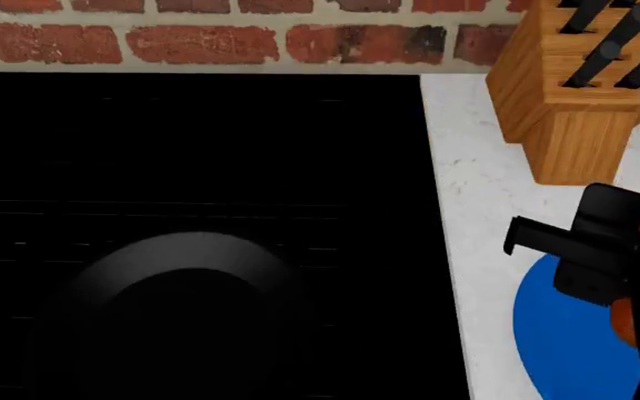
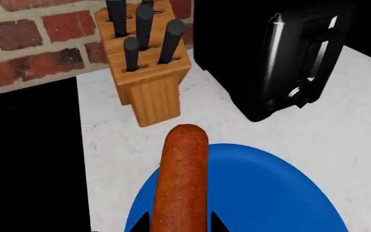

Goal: Pick the sausage from the pan and place it on the plate.

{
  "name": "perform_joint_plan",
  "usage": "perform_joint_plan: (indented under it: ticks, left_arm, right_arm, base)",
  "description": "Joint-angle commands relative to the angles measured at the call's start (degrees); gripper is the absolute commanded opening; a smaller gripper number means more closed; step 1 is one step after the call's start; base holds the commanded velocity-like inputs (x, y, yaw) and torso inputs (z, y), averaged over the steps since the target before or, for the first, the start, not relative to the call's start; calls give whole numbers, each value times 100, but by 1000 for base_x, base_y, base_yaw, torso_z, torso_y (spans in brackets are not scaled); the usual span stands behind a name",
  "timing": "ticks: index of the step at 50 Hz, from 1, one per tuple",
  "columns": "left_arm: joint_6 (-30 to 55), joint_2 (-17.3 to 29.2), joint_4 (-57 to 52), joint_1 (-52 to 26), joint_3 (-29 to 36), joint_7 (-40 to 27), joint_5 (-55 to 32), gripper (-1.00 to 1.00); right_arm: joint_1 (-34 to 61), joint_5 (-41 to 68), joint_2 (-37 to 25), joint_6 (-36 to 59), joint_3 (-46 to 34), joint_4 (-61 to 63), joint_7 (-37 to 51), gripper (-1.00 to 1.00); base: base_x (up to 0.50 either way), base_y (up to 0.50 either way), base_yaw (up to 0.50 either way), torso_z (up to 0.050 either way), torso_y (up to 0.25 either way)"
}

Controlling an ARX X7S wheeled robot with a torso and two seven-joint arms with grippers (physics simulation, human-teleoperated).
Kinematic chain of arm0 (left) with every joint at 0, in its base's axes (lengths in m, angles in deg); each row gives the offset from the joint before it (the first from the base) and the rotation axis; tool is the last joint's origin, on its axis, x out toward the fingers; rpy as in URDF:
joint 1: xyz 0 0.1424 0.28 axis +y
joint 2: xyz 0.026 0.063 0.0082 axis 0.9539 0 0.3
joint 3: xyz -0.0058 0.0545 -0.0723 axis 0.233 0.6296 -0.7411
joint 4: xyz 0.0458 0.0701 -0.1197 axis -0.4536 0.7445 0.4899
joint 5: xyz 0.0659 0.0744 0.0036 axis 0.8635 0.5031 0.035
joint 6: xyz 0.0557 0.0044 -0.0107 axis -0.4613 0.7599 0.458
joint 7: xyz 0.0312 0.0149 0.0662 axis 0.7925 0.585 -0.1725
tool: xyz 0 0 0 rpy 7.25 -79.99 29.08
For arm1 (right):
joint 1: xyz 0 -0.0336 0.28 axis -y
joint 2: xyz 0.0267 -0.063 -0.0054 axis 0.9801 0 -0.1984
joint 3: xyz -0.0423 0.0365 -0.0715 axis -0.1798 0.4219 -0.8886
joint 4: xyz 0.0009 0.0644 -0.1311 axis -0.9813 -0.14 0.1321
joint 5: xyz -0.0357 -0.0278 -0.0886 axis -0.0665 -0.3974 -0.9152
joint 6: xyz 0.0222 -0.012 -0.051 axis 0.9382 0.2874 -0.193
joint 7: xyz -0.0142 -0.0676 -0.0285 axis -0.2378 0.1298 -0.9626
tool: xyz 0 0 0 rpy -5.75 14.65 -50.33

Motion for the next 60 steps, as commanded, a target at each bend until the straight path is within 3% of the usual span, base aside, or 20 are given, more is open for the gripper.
perform_joint_plan:
  ticks: [1,17,60]
  left_arm:
    - [1,13,16,12,11,-76,-94,100]
    - [-204,-8,185,121,-66,-222,-278,100]
    - [-195,81,244,191,50,-516,-543,100]
  right_arm:
    - [-6,-95,-460,-77,-188,-36,-69,-100]
    - [159,-190,-240,249,-625,-304,47,-100]
    - [-295,-534,-369,-120,-1104,-392,-452,-100]
  base:
    - [0,0,0,0,0]
    - [0,0,0,0,0]
    - [0,0,0,0,0]
